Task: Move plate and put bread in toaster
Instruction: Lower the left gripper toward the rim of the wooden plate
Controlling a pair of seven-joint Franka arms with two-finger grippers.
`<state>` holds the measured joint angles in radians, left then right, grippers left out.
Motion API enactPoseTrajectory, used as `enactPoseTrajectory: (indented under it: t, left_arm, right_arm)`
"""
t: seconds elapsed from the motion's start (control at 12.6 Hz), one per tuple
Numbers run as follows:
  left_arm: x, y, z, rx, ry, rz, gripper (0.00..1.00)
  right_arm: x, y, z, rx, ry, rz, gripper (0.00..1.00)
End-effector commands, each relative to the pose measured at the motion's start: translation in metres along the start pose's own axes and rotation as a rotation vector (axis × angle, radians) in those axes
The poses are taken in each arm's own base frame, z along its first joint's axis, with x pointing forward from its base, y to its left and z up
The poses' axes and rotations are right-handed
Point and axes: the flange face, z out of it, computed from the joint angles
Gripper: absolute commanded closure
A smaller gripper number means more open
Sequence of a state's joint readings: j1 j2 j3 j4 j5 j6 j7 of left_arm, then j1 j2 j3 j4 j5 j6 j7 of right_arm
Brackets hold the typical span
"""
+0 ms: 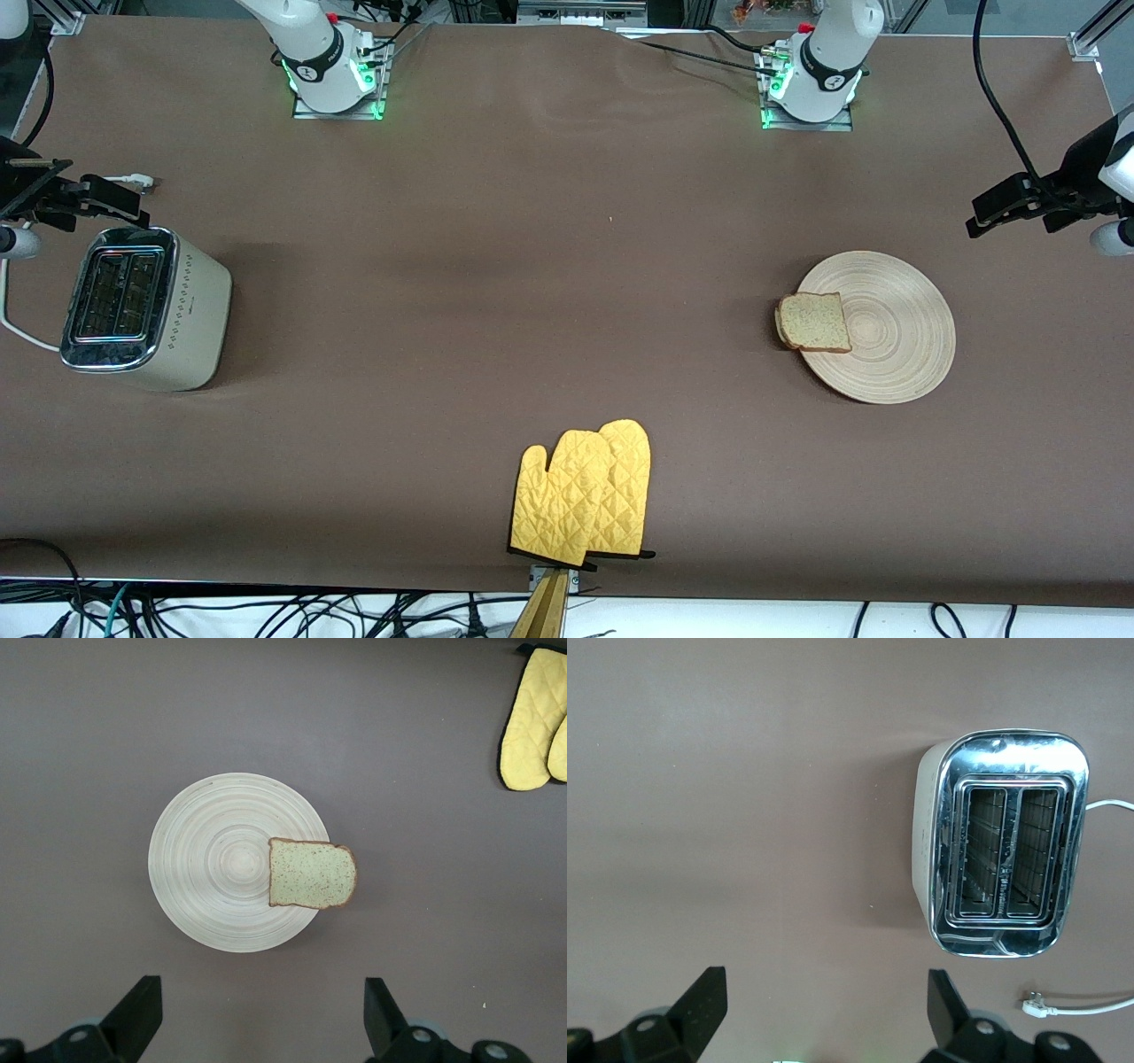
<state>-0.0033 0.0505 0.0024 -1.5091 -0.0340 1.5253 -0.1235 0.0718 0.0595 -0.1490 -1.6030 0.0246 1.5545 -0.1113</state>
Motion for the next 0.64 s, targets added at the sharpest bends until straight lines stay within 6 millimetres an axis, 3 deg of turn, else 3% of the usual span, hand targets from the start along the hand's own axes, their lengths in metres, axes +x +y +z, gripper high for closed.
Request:
enactPoseTrajectory:
  t: [0.0,0.56]
  left_arm:
    - [0.0026,0.0018,-0.0051,0.028,0.015,-0.003,0.0]
    - [0.006,0.0086,-0.0018,0.024,0.017,0.008,0.0]
  right_arm:
    - [-0.0003,0.0018,-0.0045,0.002,-0.004,0.002,0.0]
    - [-0.0003,0.0019,-0.0045,0.002,-0.004,-0.003,0.0]
